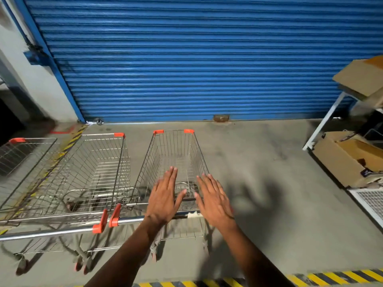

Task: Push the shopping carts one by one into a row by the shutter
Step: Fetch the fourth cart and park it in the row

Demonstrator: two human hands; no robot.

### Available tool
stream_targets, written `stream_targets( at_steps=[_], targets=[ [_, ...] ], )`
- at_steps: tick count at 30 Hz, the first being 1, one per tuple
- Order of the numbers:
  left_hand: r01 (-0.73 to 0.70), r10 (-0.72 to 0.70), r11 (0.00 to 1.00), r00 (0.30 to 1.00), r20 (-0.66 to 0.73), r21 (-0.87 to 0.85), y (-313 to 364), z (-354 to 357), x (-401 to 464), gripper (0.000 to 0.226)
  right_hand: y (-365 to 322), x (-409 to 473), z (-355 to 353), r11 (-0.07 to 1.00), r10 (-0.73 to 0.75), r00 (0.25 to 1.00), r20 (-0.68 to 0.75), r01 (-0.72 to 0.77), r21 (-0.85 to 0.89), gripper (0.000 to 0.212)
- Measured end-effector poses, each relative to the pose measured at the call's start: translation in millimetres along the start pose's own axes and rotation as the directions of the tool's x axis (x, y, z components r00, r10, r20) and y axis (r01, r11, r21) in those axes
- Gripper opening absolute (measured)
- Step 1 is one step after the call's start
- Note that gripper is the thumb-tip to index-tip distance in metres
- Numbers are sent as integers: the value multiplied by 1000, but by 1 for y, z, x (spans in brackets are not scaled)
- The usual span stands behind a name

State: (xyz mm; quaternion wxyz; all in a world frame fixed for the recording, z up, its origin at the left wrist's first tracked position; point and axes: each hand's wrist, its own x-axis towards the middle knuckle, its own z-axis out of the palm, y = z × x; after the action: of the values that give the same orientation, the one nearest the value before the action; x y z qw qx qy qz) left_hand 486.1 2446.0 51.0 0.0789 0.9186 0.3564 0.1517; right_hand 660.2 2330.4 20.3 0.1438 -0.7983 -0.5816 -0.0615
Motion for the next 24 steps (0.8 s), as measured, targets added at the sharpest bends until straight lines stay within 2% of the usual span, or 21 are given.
stream_targets(
  at_steps=[5,8,14,17,21,24],
  targets=[
    [-116,110,993,978,-176,-22,49,-43,4,83,-10,-10,-73,988,96,979,-180,-116,-104,69],
    [-213,186,973,953,-238,-94,85,-57,-15,83,-12,-44,-112,970,196,939,-281,-228,-85,72],
    [-394,347,906,901,-259,-154,172,-63,-84,79,-1,-177,-178,888,391,802,-452,-458,-44,68],
    [-503,462,841,859,-222,-197,231,-55,-123,80,13,-264,-207,816,480,750,-456,-572,-81,70],
    [-645,608,722,765,-214,-252,319,-49,-176,83,35,-382,-245,670,615,635,-467,-734,-116,70],
    [-761,723,591,647,-241,-269,396,-50,-231,80,44,-484,-276,537,683,513,-520,-835,-119,70]
  ],
)
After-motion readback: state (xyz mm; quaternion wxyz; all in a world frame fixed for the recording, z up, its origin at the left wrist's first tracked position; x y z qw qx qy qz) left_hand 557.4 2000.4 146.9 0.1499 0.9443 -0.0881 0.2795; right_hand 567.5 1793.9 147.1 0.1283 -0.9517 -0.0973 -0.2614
